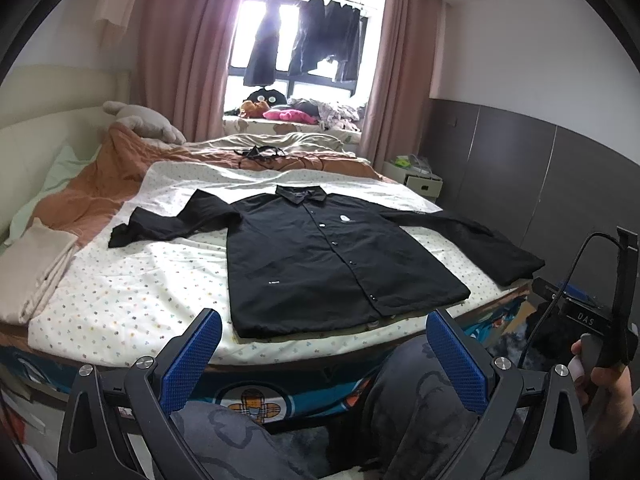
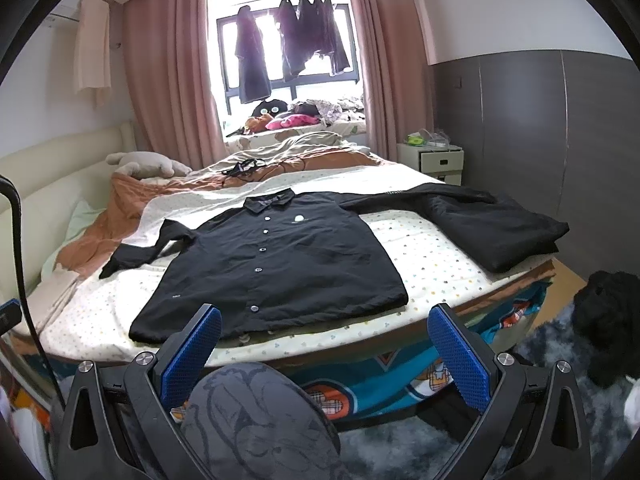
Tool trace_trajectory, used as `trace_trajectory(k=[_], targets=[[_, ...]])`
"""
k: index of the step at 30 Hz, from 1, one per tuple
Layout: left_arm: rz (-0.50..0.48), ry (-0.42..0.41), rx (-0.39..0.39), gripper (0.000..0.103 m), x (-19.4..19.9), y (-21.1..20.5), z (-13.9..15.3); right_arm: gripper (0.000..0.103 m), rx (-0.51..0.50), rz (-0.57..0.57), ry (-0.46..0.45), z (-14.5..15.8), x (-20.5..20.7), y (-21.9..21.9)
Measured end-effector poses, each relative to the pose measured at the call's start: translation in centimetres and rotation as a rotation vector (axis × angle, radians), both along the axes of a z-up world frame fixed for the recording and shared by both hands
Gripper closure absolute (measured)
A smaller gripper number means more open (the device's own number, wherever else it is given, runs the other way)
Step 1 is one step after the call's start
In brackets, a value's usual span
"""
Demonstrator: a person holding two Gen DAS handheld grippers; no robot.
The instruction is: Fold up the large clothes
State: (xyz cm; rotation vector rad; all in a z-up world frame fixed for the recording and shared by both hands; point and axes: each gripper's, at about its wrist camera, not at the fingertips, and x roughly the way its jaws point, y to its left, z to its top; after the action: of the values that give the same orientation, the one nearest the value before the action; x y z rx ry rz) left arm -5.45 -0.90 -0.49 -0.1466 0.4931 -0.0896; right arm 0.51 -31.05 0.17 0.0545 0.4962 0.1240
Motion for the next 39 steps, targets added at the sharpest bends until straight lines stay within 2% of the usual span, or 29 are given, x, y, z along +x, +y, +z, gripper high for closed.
trace_trajectory(k=[11,20,32,39], targets=[[0.019,0.002,-0.011,0.001,0.8,0.8,-0.3,0.000,-0.005,0.003,0.002,-0.2,0.7,0.5],[0.035,0.029,-0.034,0.001,2.9,2.2,-0.9,0.000,0.001,0.016,0.022,-1.0,2.4,1.3],[0.057,0.064,-0.030,0.001,7.0,3.6,-1.4,0.000,0.017,0.028,0.046,-1.5,6.7,2.9],[0.096,0.098,-0.021,0.001,9.1,5.0,-1.8,0.000,0.030,0.078,0.063,-1.5,10.7,5.3]])
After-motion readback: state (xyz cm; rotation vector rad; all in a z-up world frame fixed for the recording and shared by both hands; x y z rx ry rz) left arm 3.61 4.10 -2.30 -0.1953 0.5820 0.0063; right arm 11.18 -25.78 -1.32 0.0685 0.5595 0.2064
